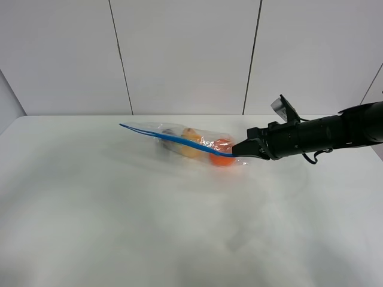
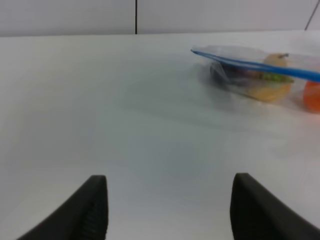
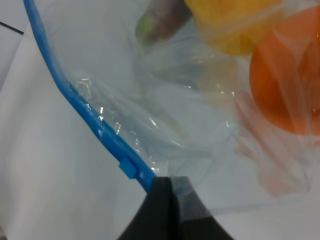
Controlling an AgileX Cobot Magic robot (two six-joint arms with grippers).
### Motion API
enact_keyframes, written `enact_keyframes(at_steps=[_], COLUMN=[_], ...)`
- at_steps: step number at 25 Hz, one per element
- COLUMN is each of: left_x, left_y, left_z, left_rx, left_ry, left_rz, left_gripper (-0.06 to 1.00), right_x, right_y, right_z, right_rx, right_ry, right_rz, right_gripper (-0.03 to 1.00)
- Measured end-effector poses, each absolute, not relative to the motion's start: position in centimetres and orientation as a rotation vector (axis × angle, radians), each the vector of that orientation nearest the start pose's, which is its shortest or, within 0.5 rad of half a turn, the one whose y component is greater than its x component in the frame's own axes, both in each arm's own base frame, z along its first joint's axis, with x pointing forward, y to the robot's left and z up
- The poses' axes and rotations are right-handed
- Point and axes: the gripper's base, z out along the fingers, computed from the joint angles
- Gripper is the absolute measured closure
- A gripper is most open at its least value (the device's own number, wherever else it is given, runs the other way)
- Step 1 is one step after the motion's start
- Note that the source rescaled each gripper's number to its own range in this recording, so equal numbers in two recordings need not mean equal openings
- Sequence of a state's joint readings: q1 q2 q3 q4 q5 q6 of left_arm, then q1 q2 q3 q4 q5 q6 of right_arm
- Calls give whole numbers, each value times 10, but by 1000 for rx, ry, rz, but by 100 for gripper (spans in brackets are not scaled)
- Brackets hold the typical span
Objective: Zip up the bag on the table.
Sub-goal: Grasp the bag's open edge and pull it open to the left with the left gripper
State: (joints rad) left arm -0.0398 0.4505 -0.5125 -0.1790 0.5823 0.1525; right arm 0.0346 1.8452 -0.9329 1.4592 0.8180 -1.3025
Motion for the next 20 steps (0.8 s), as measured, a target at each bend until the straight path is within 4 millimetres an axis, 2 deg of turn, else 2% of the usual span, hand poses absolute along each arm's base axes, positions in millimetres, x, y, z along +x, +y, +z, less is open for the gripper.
enact_keyframes(at_steps=[11,20], left_x=[137,157], left_y=[-13,-13], left_z=[284,280], left_rx=[181,205], left_ry=[2112,2164], left_rz=[-57,-45], left_gripper=[19,19], right_x=[334,334], right_y=[78,78], right_z=[164,164], right_rx=[-255,-254], right_ry=[2385,2385], right_rz=[1068,1068], right_gripper=[97,97])
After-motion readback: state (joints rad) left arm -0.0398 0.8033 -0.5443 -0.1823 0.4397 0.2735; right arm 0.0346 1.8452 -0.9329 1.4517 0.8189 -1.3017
